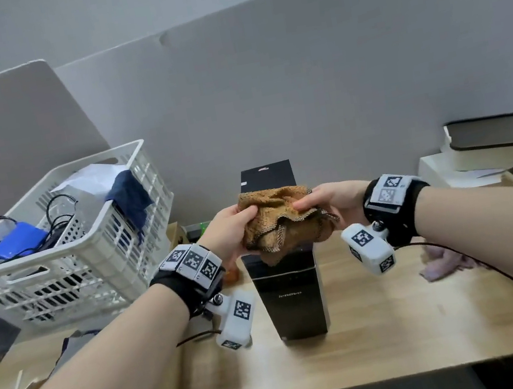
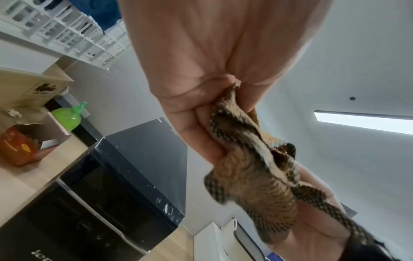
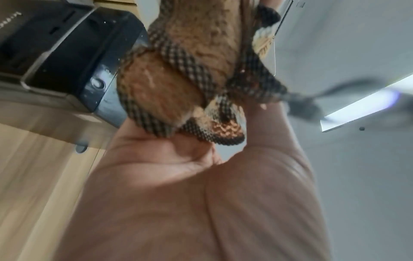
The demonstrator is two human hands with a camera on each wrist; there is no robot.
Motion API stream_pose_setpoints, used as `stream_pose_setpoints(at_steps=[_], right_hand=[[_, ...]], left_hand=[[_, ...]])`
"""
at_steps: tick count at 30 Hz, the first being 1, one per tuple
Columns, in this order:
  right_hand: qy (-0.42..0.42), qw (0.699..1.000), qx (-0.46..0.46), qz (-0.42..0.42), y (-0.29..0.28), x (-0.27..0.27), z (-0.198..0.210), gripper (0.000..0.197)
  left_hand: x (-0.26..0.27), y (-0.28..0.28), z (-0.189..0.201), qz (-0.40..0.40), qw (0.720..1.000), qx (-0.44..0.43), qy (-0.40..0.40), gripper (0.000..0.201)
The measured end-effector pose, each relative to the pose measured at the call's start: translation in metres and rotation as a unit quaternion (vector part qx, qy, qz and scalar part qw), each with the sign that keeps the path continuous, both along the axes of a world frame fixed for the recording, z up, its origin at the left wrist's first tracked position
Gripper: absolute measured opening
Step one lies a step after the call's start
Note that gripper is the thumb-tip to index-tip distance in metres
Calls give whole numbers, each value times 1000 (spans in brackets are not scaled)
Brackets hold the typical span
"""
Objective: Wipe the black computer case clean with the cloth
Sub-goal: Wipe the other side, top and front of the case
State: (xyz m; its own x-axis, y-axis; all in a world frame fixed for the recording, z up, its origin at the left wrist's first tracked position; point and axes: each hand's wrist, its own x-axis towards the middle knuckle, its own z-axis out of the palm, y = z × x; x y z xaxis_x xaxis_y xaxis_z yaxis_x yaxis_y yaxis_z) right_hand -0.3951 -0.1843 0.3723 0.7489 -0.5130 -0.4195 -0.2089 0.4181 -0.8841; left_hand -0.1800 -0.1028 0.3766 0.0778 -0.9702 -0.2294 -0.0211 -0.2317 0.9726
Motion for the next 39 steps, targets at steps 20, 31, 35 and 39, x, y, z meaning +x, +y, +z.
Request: stream_pose_setpoints(at_steps=[20, 31, 35, 39], right_hand=[[31, 983, -167, 68, 16, 54, 9, 24], [210, 921, -311, 107, 72, 140, -146, 23], [253, 913, -291, 133, 77, 171, -210, 15], [241, 924, -267, 131, 75, 204, -249, 17]], left_hand=[[85, 24, -7, -100, 991, 68, 56, 32], [122, 71, -151, -22, 958, 131, -255, 23], [136, 83, -205, 19, 932, 168, -320, 17], [153, 83, -249, 53, 906, 174, -382, 15]])
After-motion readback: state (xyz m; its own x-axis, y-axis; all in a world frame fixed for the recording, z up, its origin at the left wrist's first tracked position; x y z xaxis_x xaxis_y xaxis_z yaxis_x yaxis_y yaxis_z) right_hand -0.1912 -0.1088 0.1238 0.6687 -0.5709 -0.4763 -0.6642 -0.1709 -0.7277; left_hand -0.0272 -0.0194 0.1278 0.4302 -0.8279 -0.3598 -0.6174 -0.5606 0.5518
